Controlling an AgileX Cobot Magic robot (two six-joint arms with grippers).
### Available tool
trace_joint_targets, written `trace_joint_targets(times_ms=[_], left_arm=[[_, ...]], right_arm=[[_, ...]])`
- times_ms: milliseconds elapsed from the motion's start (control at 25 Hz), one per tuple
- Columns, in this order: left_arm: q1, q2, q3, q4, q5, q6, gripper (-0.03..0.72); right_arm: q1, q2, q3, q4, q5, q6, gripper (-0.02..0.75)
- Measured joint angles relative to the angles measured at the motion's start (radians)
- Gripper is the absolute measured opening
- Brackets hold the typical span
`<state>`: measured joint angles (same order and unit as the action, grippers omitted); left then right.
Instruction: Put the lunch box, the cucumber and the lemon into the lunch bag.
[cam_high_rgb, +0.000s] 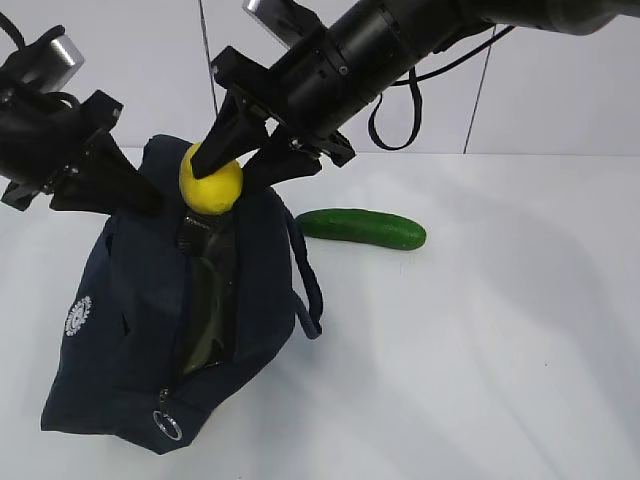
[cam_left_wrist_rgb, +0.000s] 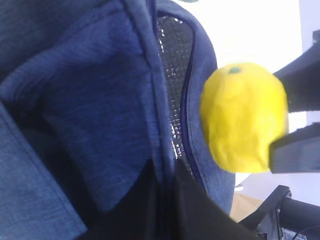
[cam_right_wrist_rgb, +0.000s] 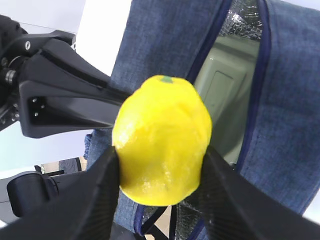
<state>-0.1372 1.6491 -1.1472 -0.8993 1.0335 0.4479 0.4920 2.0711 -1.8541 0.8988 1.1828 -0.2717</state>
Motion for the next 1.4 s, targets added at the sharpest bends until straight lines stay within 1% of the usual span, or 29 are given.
trace_joint_targets(times_ms=[240, 320, 520, 880, 1000, 1120, 1160, 1240, 1360, 1400], left_arm=[[0.0, 0.0, 0.0, -0.002, 0.002, 0.0, 0.005], [0.0, 0.0, 0.0, -0.002, 0.002, 0.0, 0.005], [0.0, 0.0, 0.0, -0.002, 0.002, 0.0, 0.005], [0.0, 0.0, 0.0, -0.002, 0.003, 0.0, 0.005], [0.0, 0.0, 0.0, -0.002, 0.007, 0.002, 0.005], [0.0, 0.0, 0.0, -0.002, 0.013, 0.002, 0.005], [0.0, 0.0, 0.0, -0.002, 0.015, 0.002, 0.005], [0.0, 0.0, 0.0, -0.002, 0.017, 0.002, 0.005], [0.0, 0.0, 0.0, -0.002, 0.019, 0.002, 0.005], [0.0, 0.0, 0.0, -0.002, 0.019, 0.002, 0.005]], right_arm=[[0.002, 0.0, 0.0, -0.061, 0.009, -0.041, 0.383], [0.002, 0.0, 0.0, -0.059, 0.011, -0.058, 0.394], [0.002, 0.0, 0.0, -0.033, 0.016, -0.085, 0.452], [0.002, 0.0, 0.0, -0.028, 0.025, -0.092, 0.463], [-0.008, 0.0, 0.0, -0.067, 0.012, -0.096, 0.463], [-0.027, 0.0, -0.022, -0.137, -0.001, -0.097, 0.463], [-0.031, 0.0, -0.036, -0.185, -0.004, -0.098, 0.463], [-0.035, 0.0, -0.078, -0.31, -0.008, -0.1, 0.463], [-0.037, 0.0, -0.12, -0.549, -0.011, -0.1, 0.463], [-0.037, 0.0, -0.125, -0.608, -0.011, -0.104, 0.463]])
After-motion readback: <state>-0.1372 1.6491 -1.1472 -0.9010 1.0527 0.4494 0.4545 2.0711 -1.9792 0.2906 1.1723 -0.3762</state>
